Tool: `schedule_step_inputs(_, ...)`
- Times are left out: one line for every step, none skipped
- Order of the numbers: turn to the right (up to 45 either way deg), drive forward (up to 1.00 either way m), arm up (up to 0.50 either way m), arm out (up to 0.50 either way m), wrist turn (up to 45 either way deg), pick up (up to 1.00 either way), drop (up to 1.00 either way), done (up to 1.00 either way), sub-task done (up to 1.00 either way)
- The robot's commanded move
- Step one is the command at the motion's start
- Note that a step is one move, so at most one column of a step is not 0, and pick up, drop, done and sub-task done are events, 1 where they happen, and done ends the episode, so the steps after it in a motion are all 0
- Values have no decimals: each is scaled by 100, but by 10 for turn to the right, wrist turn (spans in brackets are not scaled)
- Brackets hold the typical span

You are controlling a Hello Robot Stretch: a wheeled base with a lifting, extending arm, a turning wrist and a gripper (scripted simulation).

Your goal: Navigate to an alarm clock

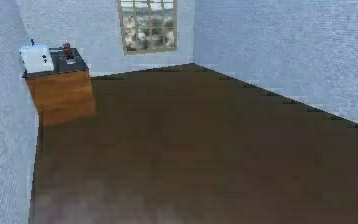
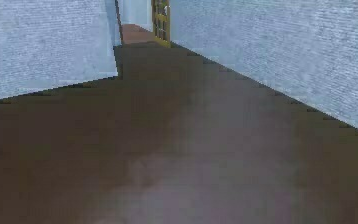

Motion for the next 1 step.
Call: schedule_step_inputs(-150,0,0,0,0,0,0,0,0)
